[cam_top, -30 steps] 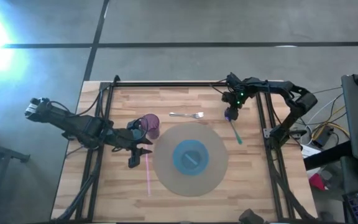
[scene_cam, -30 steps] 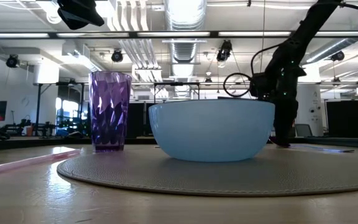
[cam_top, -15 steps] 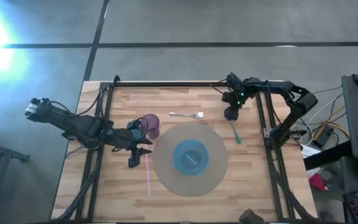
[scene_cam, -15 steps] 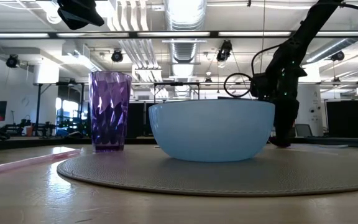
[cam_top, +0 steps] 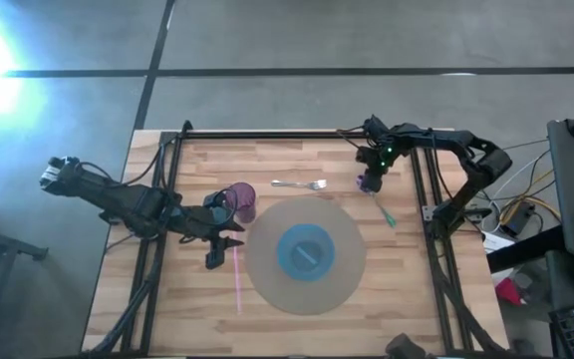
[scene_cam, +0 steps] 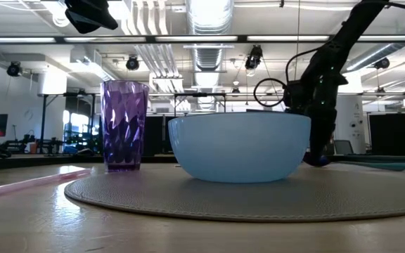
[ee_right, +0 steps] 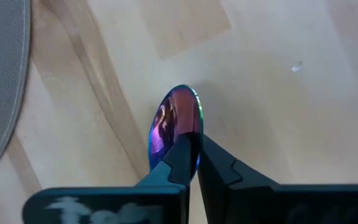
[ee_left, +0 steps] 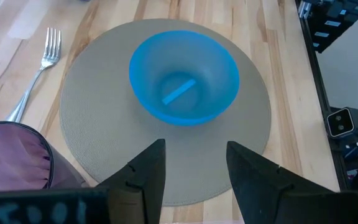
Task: Pick & Place Utensil
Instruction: Put the purple spoon into the bowl
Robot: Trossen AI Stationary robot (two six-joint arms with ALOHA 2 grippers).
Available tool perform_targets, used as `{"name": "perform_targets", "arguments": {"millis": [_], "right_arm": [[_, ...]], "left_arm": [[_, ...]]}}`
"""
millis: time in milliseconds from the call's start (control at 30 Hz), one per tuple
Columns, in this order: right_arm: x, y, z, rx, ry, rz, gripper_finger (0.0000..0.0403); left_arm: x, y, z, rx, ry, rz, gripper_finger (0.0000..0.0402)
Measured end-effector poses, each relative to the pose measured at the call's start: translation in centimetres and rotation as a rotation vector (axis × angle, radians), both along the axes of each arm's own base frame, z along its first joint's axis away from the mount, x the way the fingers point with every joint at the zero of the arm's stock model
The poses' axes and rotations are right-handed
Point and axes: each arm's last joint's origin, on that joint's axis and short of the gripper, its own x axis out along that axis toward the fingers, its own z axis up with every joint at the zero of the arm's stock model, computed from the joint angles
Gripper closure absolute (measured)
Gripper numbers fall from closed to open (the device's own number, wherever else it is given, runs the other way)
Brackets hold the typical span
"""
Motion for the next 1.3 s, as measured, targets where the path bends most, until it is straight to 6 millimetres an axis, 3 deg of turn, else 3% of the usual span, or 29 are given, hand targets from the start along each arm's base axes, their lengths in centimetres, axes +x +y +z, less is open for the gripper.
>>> {"name": "perform_targets", "arguments": {"millis": [867,1300], "right_arm": [[-0.8,0.9,2.6,-0.004,-0.061,-0.043,0.0396],[-1.3,2.5,6.8,-0.079,-0.209,-0.085,0.0395]], "left_arm": [[0.0,0.0,0.0,0.000,0.001,0.000,0.0241],[0.0,0.0,0.0,0.000,0.000,0.001,0.0241]]}}
